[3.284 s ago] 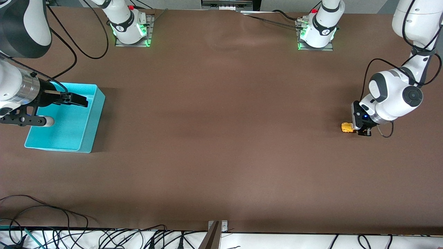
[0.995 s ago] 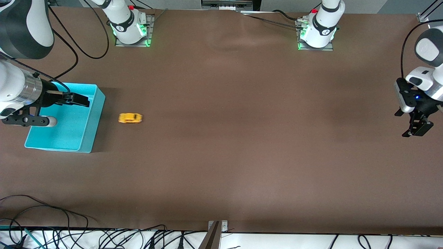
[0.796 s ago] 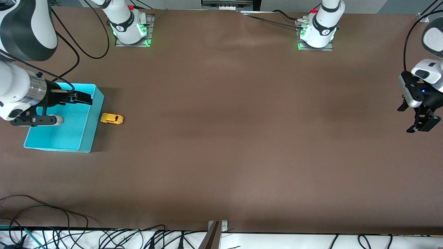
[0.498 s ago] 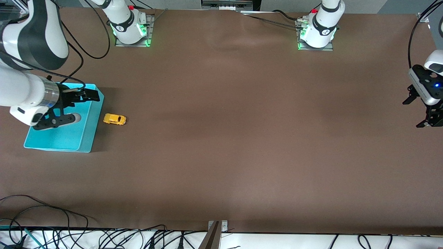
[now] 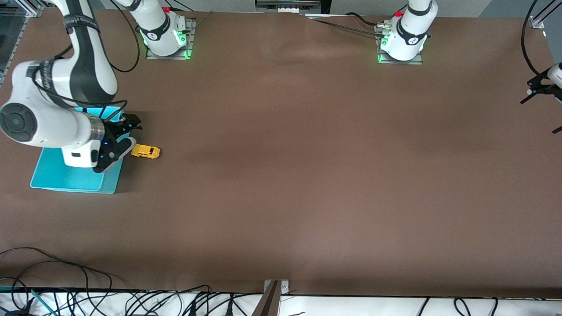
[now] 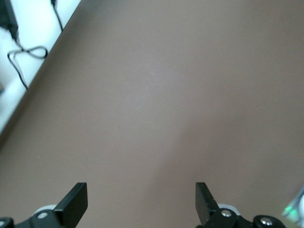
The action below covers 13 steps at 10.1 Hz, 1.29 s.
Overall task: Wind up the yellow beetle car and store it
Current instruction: 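Lower the right gripper and close it on the yellow car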
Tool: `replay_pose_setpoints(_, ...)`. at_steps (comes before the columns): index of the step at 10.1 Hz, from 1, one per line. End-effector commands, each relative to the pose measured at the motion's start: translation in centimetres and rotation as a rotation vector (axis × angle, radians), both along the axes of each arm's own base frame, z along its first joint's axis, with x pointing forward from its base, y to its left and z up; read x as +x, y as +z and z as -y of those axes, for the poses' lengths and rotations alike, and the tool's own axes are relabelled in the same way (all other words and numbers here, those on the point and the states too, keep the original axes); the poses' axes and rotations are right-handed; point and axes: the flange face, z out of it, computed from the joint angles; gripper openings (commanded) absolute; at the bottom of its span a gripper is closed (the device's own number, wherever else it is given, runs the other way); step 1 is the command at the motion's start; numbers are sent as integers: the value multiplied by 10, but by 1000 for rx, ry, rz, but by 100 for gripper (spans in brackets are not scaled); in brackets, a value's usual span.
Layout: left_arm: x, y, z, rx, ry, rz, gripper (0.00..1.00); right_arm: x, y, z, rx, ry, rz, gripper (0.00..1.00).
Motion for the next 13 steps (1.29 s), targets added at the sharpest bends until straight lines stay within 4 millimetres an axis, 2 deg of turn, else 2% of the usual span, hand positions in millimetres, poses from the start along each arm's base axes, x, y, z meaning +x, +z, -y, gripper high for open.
replay_pose_setpoints(1, -10, 31, 26, 19, 359, -85, 100, -19, -38, 5, 87, 291, 61, 100)
replay_pose_setpoints(2, -13, 31, 53, 28, 563, -130, 100, -25, -57, 7, 108, 388, 80, 100)
replay_pose_setpoints(3, -15, 34, 80, 36, 690, -144, 100, -32, -81, 9, 132, 530, 115, 100)
replay_pose_setpoints(4, -19, 43, 103, 43, 739, -143, 100, -44, -102, 12, 140, 601, 142, 100)
replay_pose_setpoints(6, -21, 46, 129, 42, 790, -142, 100, -56, -118, 19, 153, 648, 128, 100)
replay_pose_setpoints(7, -24, 45, 153, 53, 791, -150, 100, -57, -127, 26, 152, 642, 122, 100)
replay_pose_setpoints(8, -25, 49, 161, 51, 818, -140, 100, -57, -131, 28, 146, 642, 130, 100)
replay_pose_setpoints(10, -23, 51, 150, 44, 849, -138, 100, -54, -134, 31, 129, 682, 156, 100)
replay_pose_setpoints(13, -21, 51, 149, 47, 853, -140, 100, -57, -154, 36, 126, 711, 158, 100)
